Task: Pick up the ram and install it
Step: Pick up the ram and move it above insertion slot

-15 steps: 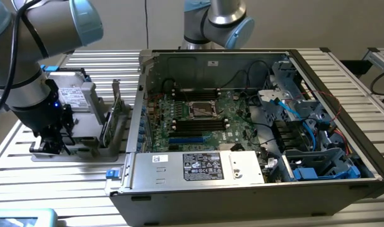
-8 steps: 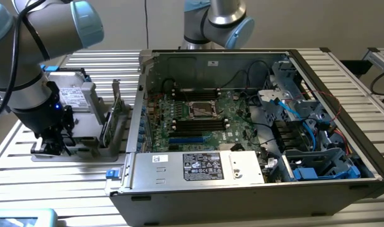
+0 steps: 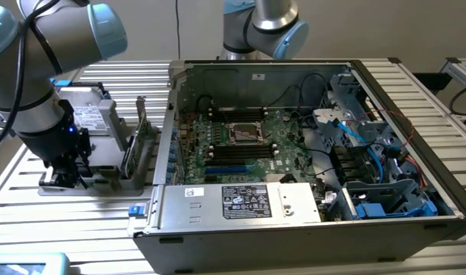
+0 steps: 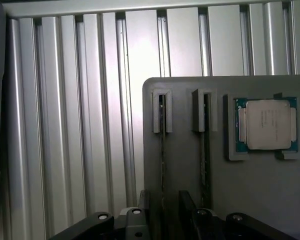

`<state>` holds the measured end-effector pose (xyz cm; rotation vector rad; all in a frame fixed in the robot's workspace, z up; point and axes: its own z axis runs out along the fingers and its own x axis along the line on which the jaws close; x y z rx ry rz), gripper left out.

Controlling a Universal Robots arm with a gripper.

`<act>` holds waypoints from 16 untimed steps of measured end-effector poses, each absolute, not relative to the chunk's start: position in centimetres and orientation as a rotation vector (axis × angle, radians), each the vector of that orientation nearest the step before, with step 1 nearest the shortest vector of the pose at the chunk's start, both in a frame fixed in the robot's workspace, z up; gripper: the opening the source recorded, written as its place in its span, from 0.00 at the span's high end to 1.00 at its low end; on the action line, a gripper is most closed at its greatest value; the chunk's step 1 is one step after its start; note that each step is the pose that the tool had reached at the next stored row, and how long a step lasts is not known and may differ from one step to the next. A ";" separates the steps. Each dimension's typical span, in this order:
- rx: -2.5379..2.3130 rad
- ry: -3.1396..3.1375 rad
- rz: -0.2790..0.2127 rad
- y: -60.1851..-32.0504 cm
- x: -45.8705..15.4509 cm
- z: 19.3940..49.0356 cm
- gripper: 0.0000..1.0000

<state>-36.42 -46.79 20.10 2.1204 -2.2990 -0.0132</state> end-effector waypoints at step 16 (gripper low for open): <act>2.113 -2.308 -0.016 -46.8 -36.6 20.1 0.86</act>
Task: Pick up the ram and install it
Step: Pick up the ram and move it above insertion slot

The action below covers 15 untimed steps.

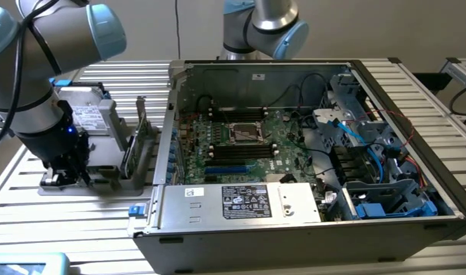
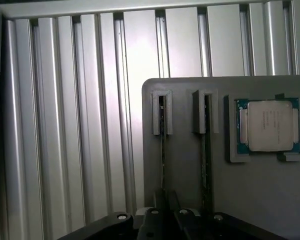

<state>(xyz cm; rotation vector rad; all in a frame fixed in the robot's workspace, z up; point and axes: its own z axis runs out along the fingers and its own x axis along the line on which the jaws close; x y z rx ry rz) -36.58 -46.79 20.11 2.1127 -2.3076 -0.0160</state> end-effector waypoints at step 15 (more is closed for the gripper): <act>2.132 -2.289 -0.017 -46.8 -36.6 26.8 0.86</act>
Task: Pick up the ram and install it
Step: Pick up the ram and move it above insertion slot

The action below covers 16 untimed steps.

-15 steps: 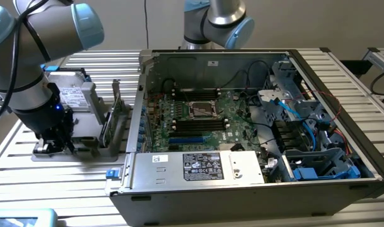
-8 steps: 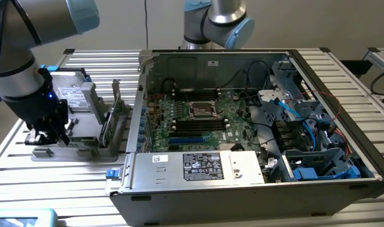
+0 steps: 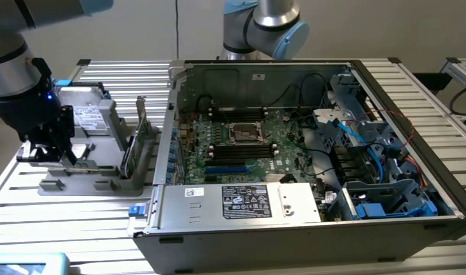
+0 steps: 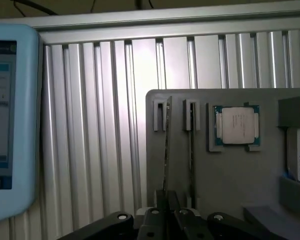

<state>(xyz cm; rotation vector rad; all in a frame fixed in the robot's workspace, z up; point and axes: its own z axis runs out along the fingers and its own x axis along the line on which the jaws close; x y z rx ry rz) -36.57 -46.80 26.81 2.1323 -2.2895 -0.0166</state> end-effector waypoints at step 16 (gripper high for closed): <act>2.195 -2.240 -0.029 -48.0 -35.2 34.1 0.86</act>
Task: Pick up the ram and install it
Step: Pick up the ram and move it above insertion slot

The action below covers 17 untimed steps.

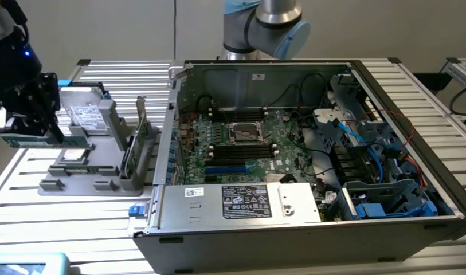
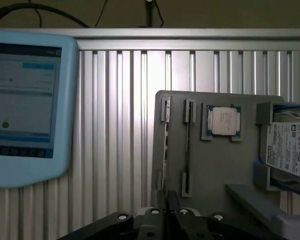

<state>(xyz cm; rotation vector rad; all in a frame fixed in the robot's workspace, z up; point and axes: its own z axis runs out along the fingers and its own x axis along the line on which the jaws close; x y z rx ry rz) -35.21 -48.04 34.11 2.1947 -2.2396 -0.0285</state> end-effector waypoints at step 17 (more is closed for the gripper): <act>2.197 -2.235 -0.042 -49.2 -29.7 41.8 0.86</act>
